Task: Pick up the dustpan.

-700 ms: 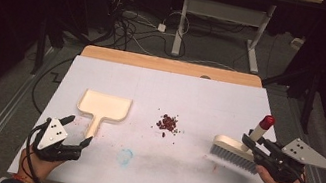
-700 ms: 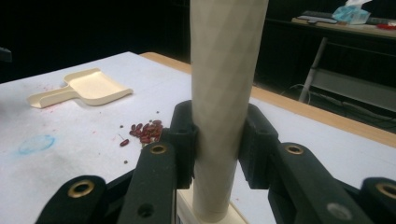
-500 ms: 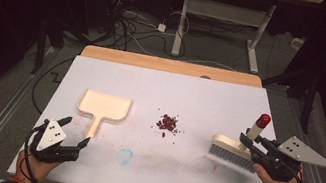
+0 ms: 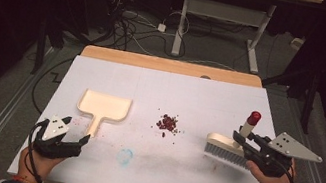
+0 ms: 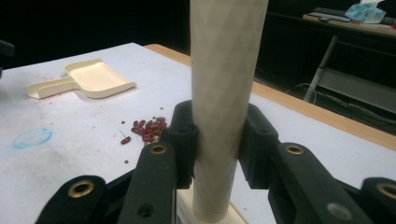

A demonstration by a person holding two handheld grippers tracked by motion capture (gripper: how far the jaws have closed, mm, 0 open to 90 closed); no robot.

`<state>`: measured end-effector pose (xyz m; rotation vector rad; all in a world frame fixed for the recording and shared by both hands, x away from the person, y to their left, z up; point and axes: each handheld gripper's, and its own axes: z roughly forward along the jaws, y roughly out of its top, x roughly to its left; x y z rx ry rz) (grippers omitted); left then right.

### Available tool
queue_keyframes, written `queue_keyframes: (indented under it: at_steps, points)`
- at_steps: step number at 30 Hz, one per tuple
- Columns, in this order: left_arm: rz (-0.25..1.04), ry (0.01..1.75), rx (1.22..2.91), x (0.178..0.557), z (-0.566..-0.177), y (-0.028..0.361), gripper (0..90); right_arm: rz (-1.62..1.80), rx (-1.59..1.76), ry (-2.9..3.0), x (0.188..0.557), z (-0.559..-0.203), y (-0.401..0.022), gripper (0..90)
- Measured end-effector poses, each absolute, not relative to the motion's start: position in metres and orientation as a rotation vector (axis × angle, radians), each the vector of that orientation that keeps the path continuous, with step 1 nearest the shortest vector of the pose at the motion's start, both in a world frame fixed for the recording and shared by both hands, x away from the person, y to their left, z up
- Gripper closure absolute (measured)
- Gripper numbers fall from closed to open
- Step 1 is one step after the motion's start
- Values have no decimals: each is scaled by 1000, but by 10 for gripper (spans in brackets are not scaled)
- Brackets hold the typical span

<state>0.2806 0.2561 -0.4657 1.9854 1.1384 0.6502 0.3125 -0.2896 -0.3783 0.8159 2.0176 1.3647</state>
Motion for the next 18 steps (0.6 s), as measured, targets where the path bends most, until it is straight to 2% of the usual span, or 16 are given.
queue_keyframes:
  at_steps: [3,5,6,7,12,15,16,18]
  points:
    - [587,1217,1996,297,-468,250,184,1364,822,2017,314,-380,-290,703]
    - [494,1327,2011,318,-478,245,187,1358,834,2021,314,-381,-290,703]
    - [494,1327,2011,318,-478,245,193,1354,833,2023,313,-382,-290,703]
    - [439,1365,2013,329,-485,243,216,1353,832,2024,313,-382,-289,703]
    - [400,1421,2058,353,-496,236,349,1345,819,2038,311,-382,-286,702]
    - [426,1392,2092,357,-495,234,379,1342,819,2041,311,-382,-285,703]
    - [418,1392,2091,359,-494,233,461,1343,827,2041,312,-382,-285,703]
    - [423,1396,2094,361,-494,233,513,1348,826,2048,313,-383,-285,702]
